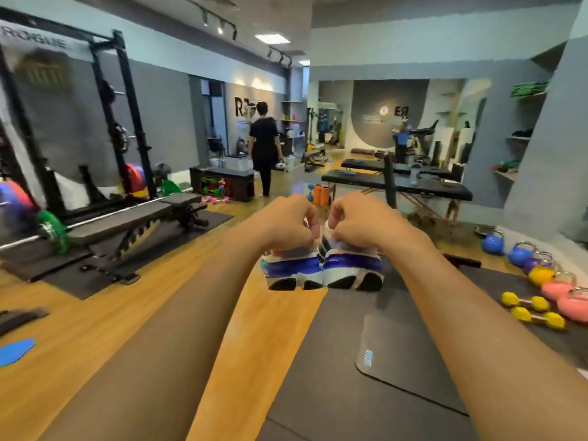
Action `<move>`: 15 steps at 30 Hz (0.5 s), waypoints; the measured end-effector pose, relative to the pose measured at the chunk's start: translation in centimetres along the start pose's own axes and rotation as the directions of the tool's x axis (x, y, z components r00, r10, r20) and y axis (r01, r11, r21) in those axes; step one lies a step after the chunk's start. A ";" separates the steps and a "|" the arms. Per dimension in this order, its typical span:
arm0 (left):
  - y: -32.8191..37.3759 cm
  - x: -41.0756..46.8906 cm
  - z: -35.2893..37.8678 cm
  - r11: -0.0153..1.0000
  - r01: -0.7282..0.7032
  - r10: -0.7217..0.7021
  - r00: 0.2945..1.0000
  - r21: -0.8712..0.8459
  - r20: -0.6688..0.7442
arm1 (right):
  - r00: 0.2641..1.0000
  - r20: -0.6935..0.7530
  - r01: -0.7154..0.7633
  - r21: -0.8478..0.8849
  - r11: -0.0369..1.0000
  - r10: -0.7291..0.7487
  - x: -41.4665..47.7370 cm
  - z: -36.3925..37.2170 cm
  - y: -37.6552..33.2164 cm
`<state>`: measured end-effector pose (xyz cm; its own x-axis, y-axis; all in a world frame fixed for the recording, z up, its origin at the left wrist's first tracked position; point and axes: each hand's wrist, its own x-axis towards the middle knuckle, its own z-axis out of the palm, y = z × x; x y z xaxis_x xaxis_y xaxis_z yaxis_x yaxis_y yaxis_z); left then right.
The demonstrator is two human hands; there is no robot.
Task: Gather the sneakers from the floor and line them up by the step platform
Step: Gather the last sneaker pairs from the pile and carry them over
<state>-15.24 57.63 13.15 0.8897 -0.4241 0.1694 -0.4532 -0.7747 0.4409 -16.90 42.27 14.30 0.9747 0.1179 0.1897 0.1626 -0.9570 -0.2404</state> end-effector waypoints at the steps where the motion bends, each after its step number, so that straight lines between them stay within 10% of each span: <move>1: -2.2 0.0 -0.6 0.999 0.046 -0.046 0.999 0.001 -0.004 | 0.999 0.031 0.036 0.021 0.999 -0.037 2.0 1.2 -1.3; 15: -29.0 -7.9 -11.4 0.767 0.639 -0.638 0.752 -0.056 -0.165 | 0.749 0.206 0.615 0.137 0.777 -0.629 19.1 15.1 -29.6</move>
<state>-8.55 88.77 9.07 0.9675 0.2529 -0.0084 0.2236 -0.8391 0.4958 -0.78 76.83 10.61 0.6595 0.7454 0.0972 0.7466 -0.6344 -0.2005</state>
